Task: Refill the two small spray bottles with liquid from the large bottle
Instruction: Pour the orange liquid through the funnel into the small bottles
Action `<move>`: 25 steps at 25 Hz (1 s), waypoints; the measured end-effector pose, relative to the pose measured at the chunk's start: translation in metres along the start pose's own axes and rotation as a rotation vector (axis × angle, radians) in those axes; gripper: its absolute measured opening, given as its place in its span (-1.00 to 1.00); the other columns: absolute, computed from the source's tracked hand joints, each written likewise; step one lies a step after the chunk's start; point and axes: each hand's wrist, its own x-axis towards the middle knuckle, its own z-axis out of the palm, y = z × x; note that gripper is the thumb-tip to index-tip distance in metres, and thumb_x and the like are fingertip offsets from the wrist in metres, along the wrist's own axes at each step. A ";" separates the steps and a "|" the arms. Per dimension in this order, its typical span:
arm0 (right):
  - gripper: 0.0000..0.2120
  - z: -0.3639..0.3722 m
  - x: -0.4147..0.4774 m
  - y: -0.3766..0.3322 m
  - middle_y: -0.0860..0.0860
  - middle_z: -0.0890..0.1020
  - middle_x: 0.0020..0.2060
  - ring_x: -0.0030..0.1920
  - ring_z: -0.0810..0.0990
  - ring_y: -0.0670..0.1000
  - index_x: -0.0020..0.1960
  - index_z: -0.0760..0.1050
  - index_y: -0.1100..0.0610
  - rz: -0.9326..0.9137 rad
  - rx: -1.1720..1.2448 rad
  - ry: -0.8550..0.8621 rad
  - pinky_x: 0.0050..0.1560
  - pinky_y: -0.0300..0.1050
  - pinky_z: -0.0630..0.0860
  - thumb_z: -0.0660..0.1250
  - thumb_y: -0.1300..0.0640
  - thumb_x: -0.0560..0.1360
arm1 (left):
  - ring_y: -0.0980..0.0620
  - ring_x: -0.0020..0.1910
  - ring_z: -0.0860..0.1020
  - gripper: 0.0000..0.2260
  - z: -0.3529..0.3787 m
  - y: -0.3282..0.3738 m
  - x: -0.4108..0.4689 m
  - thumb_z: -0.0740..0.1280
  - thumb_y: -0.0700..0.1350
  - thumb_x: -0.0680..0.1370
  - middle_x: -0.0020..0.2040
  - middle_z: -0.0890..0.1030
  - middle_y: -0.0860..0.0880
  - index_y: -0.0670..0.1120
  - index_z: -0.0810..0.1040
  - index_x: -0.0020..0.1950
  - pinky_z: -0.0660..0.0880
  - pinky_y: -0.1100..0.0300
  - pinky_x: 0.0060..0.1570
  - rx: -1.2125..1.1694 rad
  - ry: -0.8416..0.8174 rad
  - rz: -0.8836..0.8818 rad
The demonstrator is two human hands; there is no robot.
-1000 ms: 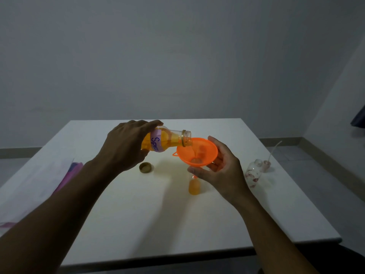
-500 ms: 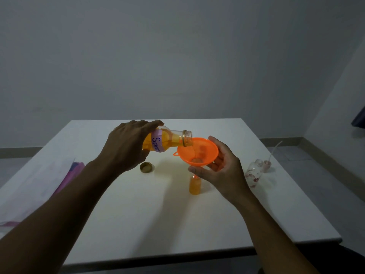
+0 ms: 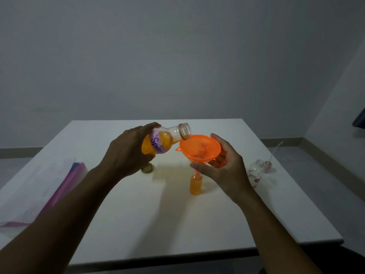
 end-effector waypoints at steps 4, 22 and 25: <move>-0.08 0.000 0.002 -0.002 -0.10 0.45 0.37 0.27 0.49 -0.09 0.52 0.28 0.00 -0.006 -0.003 0.000 -0.04 -0.46 0.56 0.63 -0.01 0.25 | -0.07 0.05 0.60 -0.30 0.006 -0.002 -0.005 0.57 -0.09 0.31 0.16 0.62 -0.01 0.06 0.36 0.39 0.61 -0.08 -0.09 -0.104 -0.014 -0.059; -0.08 -0.018 0.002 -0.022 -0.10 0.50 0.32 0.26 0.54 -0.03 0.49 0.33 -0.05 -0.015 0.122 0.125 0.14 -0.10 0.61 0.59 -0.09 0.19 | -0.03 -0.03 0.62 -0.35 0.007 0.013 -0.003 0.57 -0.06 0.30 0.08 0.64 0.01 0.07 0.39 0.32 0.62 -0.08 -0.09 -0.187 0.019 -0.141; -0.08 -0.045 0.004 -0.031 -0.14 0.56 0.24 0.22 0.57 -0.11 0.47 0.36 -0.03 -0.044 0.150 0.228 0.11 -0.16 0.62 0.59 -0.09 0.15 | -0.03 -0.05 0.62 -0.38 0.007 0.029 0.009 0.58 -0.08 0.31 0.05 0.65 -0.01 0.04 0.42 0.30 0.62 -0.07 -0.09 -0.210 0.038 -0.124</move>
